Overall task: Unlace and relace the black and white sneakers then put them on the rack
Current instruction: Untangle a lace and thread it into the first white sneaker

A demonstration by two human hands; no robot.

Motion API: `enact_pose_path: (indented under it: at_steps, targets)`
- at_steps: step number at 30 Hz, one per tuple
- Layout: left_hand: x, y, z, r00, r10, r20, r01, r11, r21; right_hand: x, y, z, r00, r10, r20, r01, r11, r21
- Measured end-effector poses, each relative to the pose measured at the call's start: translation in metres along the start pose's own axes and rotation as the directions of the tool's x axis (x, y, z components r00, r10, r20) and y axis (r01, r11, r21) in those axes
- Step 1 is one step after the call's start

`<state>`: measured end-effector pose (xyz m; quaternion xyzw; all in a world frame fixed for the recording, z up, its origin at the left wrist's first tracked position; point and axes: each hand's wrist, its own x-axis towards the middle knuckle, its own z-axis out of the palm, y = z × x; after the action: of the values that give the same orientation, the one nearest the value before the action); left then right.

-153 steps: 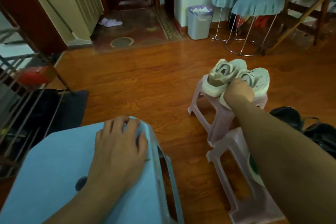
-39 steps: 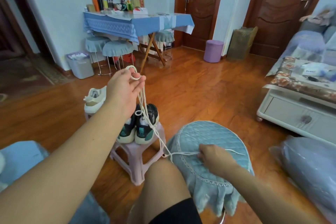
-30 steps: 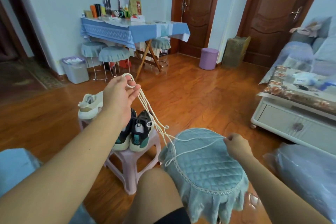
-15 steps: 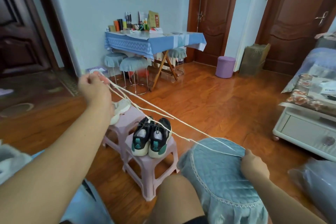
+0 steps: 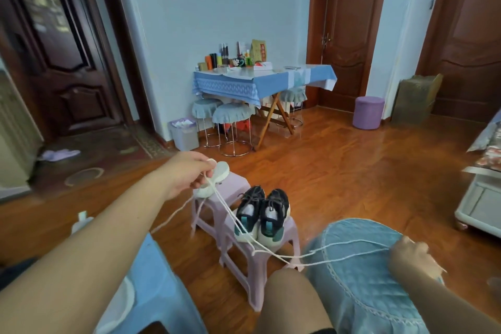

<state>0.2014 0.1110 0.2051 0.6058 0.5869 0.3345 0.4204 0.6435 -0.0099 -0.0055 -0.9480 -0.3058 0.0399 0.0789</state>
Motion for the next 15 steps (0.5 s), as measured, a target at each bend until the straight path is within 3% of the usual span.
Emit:
enact_pose_path:
  at_steps: [2,4,5,7,9,10,12,15]
  targets:
    - [-0.013,0.011,0.006,0.998,-0.002,0.060,0.006,0.997,-0.075,-0.015,-0.027,-0.009,0.992,-0.112,-0.062,0.109,0.993,-0.052]
    - [-0.022,0.021,0.013,0.994,0.015,0.108,0.003,0.986,-0.164,-0.037,-0.068,-0.025,0.928,-0.374,-0.012,0.373,0.924,0.083]
    - [-0.025,0.025,0.016,0.992,0.022,0.123,0.004,0.979,-0.205,-0.053,-0.091,-0.036,0.861,-0.508,0.036,0.486,0.842,0.234]
    - [-0.028,0.032,0.023,0.987,0.042,0.158,0.003,0.962,-0.273,-0.091,-0.133,-0.065,0.687,-0.723,0.077,0.580,0.609,0.541]
    - [-0.030,0.037,0.030,0.979,0.068,0.193,-0.004,0.949,-0.316,-0.122,-0.160,-0.090,0.487,-0.873,0.026,0.626,0.371,0.686]
    - [-0.030,0.039,0.034,0.975,0.080,0.209,-0.007,0.944,-0.330,-0.131,-0.168,-0.096,0.429,-0.903,-0.005,0.645,0.302,0.702]
    - [-0.029,0.042,0.042,0.968,0.094,0.231,-0.007,0.937,-0.350,-0.130,-0.174,-0.100,0.406,-0.911,-0.072,0.681,0.249,0.688]
    - [-0.026,0.044,0.053,0.968,0.112,0.223,-0.022,0.928,-0.371,-0.112,-0.164,-0.102,0.441,-0.897,-0.035,0.659,0.297,0.691]
